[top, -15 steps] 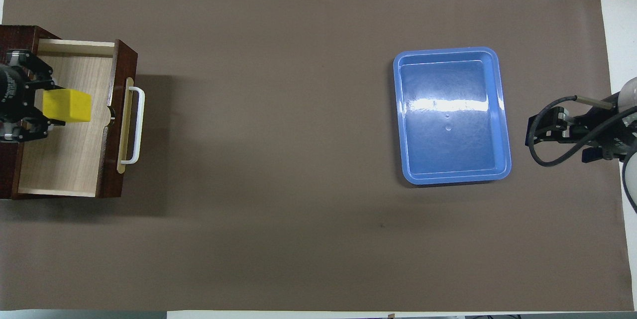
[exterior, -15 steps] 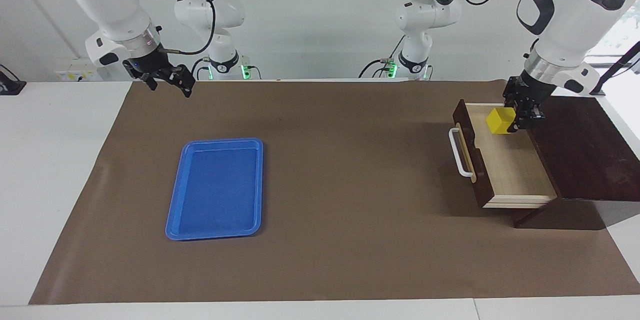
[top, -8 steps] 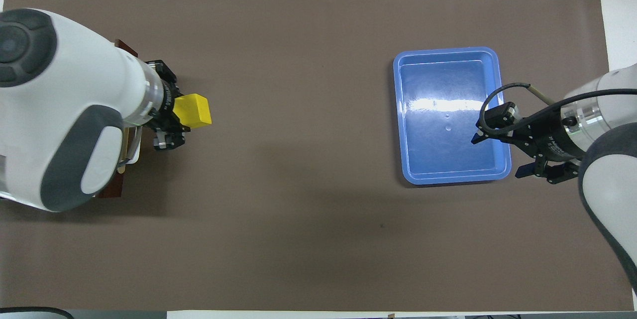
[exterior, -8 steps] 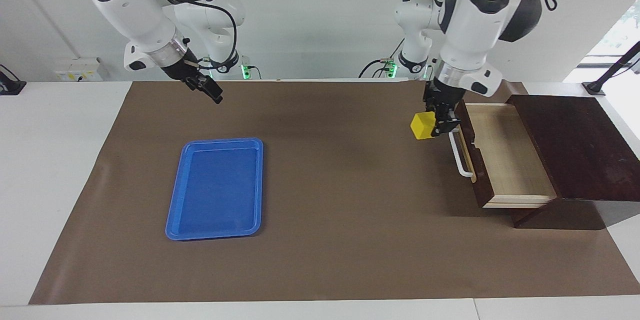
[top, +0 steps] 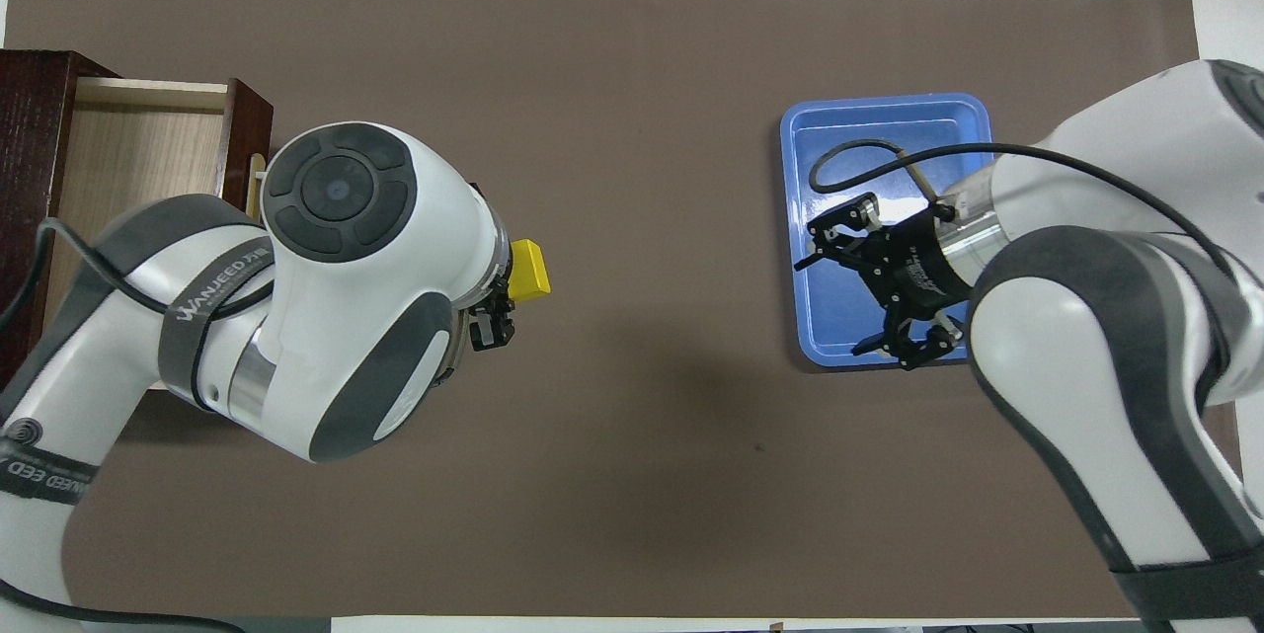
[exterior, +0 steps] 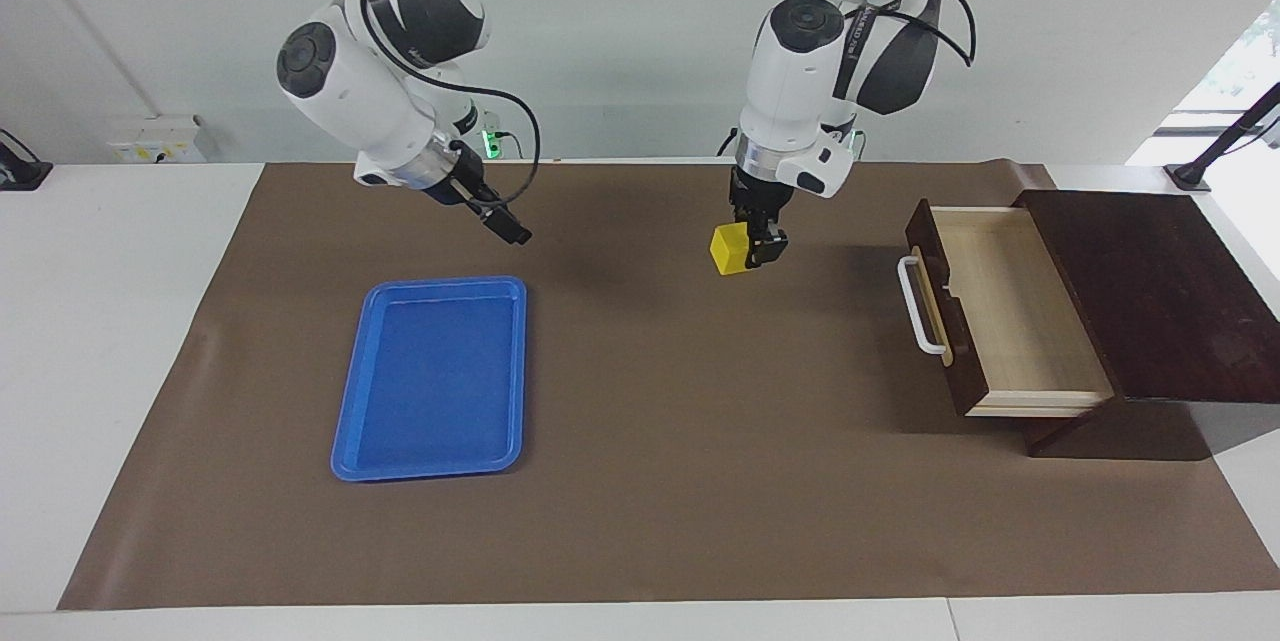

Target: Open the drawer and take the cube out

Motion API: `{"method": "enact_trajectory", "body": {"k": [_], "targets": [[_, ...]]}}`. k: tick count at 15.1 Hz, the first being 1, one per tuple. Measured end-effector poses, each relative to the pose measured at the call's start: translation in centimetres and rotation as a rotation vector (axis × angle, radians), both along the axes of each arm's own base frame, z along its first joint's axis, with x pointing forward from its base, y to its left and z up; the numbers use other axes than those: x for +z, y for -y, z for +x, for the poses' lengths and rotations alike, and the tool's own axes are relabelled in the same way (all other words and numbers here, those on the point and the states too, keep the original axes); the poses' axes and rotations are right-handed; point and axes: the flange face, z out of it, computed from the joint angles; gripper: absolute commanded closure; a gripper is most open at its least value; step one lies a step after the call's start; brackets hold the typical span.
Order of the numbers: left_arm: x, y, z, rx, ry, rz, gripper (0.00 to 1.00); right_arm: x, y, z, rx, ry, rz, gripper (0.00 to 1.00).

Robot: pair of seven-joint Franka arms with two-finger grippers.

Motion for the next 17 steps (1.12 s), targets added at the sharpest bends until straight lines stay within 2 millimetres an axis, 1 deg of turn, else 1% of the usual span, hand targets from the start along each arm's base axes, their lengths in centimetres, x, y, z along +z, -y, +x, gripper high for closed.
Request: {"method": "enact_trajectory", "body": {"k": [2,4,5,6,10,11,14,17], "targets": [[-1.2,0.6,0.0,-0.007,-0.013,0.005,1.0,-1.5,-2.1,0.5,-0.063,-0.022,0.04,0.0],[-1.9,0.7,0.2,-0.007,-0.023,0.01,1.0,-2.8,-3.9,0.8,-0.112,-0.039,0.069,0.0],[-2.1,0.7,0.3,-0.006,-0.024,0.011,1.0,-3.8,-5.5,0.7,-0.158,-0.06,0.101,0.0],[-2.1,0.7,0.3,-0.006,-0.024,0.011,1.0,-4.3,-6.3,0.5,-0.194,-0.08,0.128,0.0],[-2.1,0.7,0.3,-0.006,-0.024,0.011,1.0,-6.2,-7.8,0.5,-0.3,-0.136,0.196,0.0],[-2.1,0.7,0.3,-0.006,-0.024,0.011,1.0,-6.8,-8.7,0.5,-0.309,-0.138,0.204,0.0],[-2.1,0.8,0.3,-0.007,-0.024,0.011,1.0,-8.9,-12.3,0.2,-0.333,-0.129,0.206,0.0],[-2.1,0.8,0.3,-0.007,-0.024,0.011,1.0,-9.6,-16.0,0.0,-0.329,-0.11,0.216,0.0]]}}
